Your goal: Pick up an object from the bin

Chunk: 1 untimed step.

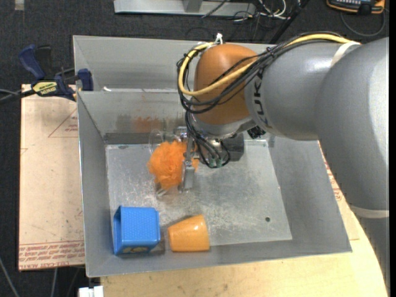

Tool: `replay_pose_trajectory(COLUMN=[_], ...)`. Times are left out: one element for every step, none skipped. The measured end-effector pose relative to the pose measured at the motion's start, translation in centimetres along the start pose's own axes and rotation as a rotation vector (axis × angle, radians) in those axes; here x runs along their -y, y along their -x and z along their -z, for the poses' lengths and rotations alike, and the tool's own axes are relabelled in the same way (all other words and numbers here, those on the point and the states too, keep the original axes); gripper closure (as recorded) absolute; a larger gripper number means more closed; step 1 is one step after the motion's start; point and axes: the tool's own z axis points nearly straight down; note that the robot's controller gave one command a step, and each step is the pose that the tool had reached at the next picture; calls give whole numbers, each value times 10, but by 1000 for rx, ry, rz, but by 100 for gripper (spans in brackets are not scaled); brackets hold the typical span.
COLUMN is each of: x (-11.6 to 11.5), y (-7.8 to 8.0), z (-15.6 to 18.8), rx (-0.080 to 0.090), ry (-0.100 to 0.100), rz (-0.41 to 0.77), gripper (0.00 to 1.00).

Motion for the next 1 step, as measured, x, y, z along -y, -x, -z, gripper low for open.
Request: replay_pose_trajectory(x=[0], y=[2], z=[5], rx=[7], ry=[1], rz=[-2], gripper=[0])
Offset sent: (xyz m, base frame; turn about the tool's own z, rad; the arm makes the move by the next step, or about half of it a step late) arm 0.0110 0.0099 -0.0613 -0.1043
